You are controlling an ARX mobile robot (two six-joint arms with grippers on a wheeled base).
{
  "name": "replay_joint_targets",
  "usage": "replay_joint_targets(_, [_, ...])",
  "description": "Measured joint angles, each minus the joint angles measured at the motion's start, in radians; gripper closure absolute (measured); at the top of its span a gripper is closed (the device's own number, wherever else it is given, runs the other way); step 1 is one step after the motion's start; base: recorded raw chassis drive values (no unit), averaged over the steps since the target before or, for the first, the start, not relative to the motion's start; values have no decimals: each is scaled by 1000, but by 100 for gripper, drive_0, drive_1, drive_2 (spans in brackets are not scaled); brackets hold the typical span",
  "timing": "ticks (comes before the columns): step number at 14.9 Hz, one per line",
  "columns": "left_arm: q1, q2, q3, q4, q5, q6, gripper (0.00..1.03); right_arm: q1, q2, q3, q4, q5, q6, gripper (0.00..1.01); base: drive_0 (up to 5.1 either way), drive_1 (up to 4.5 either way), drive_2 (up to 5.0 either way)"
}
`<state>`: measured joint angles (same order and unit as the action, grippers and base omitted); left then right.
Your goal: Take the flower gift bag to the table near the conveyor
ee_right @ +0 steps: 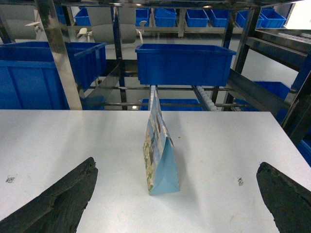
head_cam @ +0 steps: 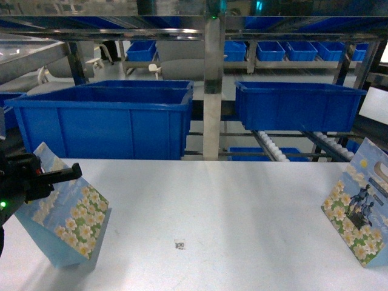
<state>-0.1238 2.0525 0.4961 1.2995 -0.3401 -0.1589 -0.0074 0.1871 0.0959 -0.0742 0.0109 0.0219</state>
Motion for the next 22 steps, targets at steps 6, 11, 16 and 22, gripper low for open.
replay_joint_targets(6, [-83, -27, -53, -2, -22, 31, 98, 0, 0, 0, 0, 0, 0, 3, 0, 0, 0])
replay_joint_targets(11, [-111, -63, -69, -14, -14, -4, 52, 0, 0, 0, 0, 0, 0, 3, 0, 0, 0])
replay_joint_targets(16, [-165, -239, -72, -65, -7, -43, 5, 0, 0, 0, 0, 0, 0, 3, 0, 0, 0])
replay_joint_targets(22, [-213, -794, -287, -428, 50, 36, 5, 0, 0, 0, 0, 0, 0, 3, 0, 0, 0])
